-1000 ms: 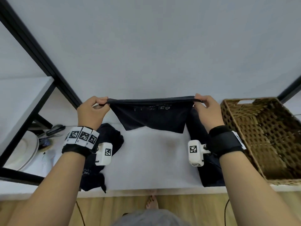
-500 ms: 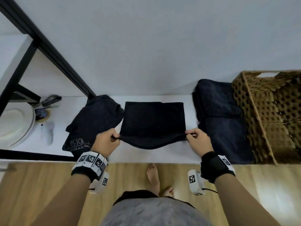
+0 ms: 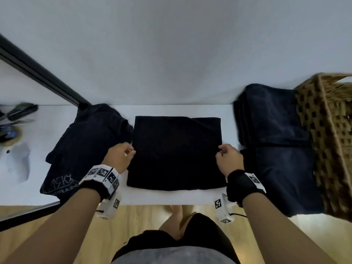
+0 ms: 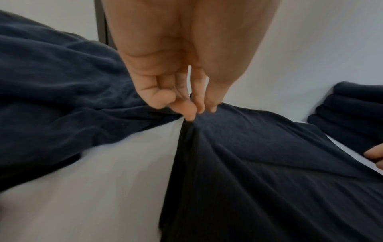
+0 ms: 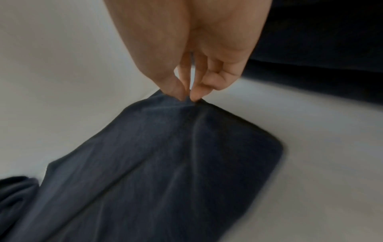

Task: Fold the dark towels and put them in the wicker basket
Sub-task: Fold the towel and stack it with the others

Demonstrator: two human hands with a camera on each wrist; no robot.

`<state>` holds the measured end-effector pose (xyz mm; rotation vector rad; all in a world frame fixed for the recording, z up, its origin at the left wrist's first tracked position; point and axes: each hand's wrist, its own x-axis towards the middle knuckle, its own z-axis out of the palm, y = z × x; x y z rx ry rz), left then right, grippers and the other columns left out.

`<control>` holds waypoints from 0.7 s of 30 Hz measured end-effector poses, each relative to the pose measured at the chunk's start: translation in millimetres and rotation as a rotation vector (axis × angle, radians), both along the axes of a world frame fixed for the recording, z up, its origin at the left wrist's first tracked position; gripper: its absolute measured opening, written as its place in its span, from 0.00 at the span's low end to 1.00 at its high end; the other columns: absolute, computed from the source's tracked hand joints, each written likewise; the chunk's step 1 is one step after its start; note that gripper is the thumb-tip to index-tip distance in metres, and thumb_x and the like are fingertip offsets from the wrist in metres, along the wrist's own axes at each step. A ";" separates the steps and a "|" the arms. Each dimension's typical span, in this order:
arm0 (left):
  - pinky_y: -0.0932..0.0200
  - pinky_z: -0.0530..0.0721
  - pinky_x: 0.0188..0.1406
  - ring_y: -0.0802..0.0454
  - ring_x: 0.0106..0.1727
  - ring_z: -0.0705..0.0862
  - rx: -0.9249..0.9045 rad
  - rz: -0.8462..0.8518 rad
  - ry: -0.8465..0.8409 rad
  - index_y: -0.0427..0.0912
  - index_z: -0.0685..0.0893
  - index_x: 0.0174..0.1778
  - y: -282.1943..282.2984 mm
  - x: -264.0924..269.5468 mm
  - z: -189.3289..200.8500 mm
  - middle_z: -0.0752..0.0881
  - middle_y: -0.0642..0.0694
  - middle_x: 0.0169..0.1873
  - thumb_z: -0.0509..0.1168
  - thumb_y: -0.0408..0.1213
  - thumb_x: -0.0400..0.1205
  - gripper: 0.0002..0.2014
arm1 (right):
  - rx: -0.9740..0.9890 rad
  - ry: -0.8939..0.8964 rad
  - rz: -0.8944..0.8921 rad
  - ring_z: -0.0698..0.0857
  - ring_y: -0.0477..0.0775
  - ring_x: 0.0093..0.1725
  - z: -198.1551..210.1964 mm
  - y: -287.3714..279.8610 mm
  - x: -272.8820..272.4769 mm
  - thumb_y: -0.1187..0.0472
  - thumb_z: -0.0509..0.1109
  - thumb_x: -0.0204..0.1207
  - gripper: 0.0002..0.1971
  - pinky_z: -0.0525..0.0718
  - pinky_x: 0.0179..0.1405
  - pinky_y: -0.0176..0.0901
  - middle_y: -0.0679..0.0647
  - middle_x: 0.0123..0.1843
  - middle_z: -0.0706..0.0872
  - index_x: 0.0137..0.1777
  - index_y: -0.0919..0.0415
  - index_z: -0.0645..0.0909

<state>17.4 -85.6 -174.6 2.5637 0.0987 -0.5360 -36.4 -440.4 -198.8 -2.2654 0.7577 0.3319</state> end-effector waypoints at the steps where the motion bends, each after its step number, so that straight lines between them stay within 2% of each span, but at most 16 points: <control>1: 0.57 0.78 0.48 0.47 0.45 0.84 -0.006 -0.009 -0.038 0.38 0.87 0.48 -4.5 14.2 -0.6 0.87 0.42 0.43 0.69 0.34 0.82 0.04 | -0.016 -0.012 -0.018 0.85 0.60 0.56 -3.6 -1.4 13.0 0.65 0.67 0.76 0.14 0.80 0.60 0.45 0.59 0.55 0.88 0.61 0.61 0.83; 4: 0.59 0.78 0.51 0.45 0.45 0.85 -0.033 -0.011 -0.135 0.35 0.86 0.51 -22.9 58.2 -4.8 0.88 0.39 0.44 0.68 0.32 0.82 0.05 | -0.050 -0.016 -0.064 0.84 0.60 0.59 -15.4 -8.6 55.3 0.63 0.67 0.79 0.14 0.78 0.59 0.44 0.61 0.62 0.84 0.63 0.61 0.81; 6: 0.62 0.76 0.54 0.46 0.47 0.85 -0.021 0.018 -0.162 0.35 0.85 0.56 -34.9 83.4 -10.5 0.87 0.38 0.49 0.68 0.32 0.82 0.09 | -0.061 -0.014 -0.097 0.83 0.60 0.62 -21.0 -14.0 81.0 0.60 0.69 0.80 0.16 0.76 0.60 0.43 0.60 0.64 0.83 0.66 0.62 0.79; 8: 0.58 0.75 0.60 0.43 0.52 0.85 0.019 0.051 -0.138 0.36 0.81 0.63 -43.1 102.6 -17.6 0.84 0.37 0.57 0.68 0.35 0.82 0.14 | -0.050 -0.012 -0.128 0.82 0.59 0.64 -24.4 -18.5 101.3 0.57 0.71 0.79 0.19 0.75 0.62 0.41 0.59 0.64 0.84 0.68 0.63 0.78; 10: 0.55 0.74 0.63 0.42 0.57 0.83 0.047 0.101 -0.079 0.38 0.78 0.68 -46.4 114.8 -25.5 0.83 0.36 0.59 0.70 0.38 0.81 0.20 | -0.028 0.005 -0.139 0.83 0.58 0.64 -25.8 -20.7 113.5 0.54 0.74 0.77 0.22 0.74 0.63 0.40 0.57 0.61 0.86 0.68 0.62 0.78; 12: 0.57 0.73 0.62 0.42 0.61 0.82 0.077 0.128 -0.035 0.39 0.80 0.67 -46.4 121.6 -31.6 0.86 0.38 0.57 0.70 0.40 0.81 0.19 | -0.004 0.021 -0.142 0.84 0.56 0.60 -27.3 -22.1 119.7 0.54 0.75 0.76 0.16 0.75 0.55 0.36 0.53 0.52 0.87 0.61 0.58 0.83; 14: 0.58 0.73 0.58 0.43 0.59 0.84 0.143 0.069 0.007 0.39 0.86 0.59 -44.4 125.0 -34.2 0.89 0.40 0.53 0.69 0.40 0.82 0.13 | -0.002 0.033 -0.139 0.86 0.55 0.54 -26.9 -23.3 122.4 0.56 0.74 0.75 0.06 0.73 0.47 0.32 0.48 0.42 0.85 0.49 0.55 0.84; 15: 0.57 0.74 0.57 0.41 0.58 0.85 0.175 0.033 0.014 0.38 0.89 0.55 -42.5 126.2 -33.9 0.90 0.39 0.51 0.68 0.39 0.82 0.11 | -0.011 0.036 -0.140 0.86 0.55 0.53 -26.0 -24.3 122.7 0.56 0.73 0.75 0.04 0.72 0.46 0.32 0.49 0.40 0.85 0.47 0.54 0.84; 17: 0.52 0.75 0.57 0.36 0.55 0.84 0.200 0.029 -0.008 0.33 0.90 0.50 -37.7 127.7 -32.5 0.89 0.33 0.50 0.66 0.36 0.83 0.11 | -0.065 0.027 -0.165 0.86 0.59 0.54 -24.3 -26.7 122.1 0.57 0.71 0.77 0.07 0.74 0.49 0.35 0.55 0.45 0.89 0.48 0.60 0.85; 19: 0.48 0.75 0.59 0.32 0.57 0.81 0.212 0.071 -0.033 0.30 0.89 0.51 -35.8 128.1 -31.3 0.84 0.29 0.54 0.65 0.35 0.84 0.11 | -0.134 0.015 -0.194 0.85 0.64 0.57 -22.8 -26.9 120.7 0.57 0.69 0.79 0.11 0.78 0.55 0.42 0.62 0.51 0.90 0.52 0.65 0.84; 21: 0.50 0.75 0.56 0.33 0.58 0.80 0.202 0.101 -0.065 0.30 0.87 0.55 -38.5 126.5 -31.2 0.79 0.28 0.58 0.65 0.33 0.84 0.10 | -0.163 0.018 -0.192 0.85 0.65 0.58 -22.1 -22.9 119.3 0.59 0.69 0.80 0.10 0.79 0.56 0.45 0.65 0.55 0.88 0.55 0.66 0.82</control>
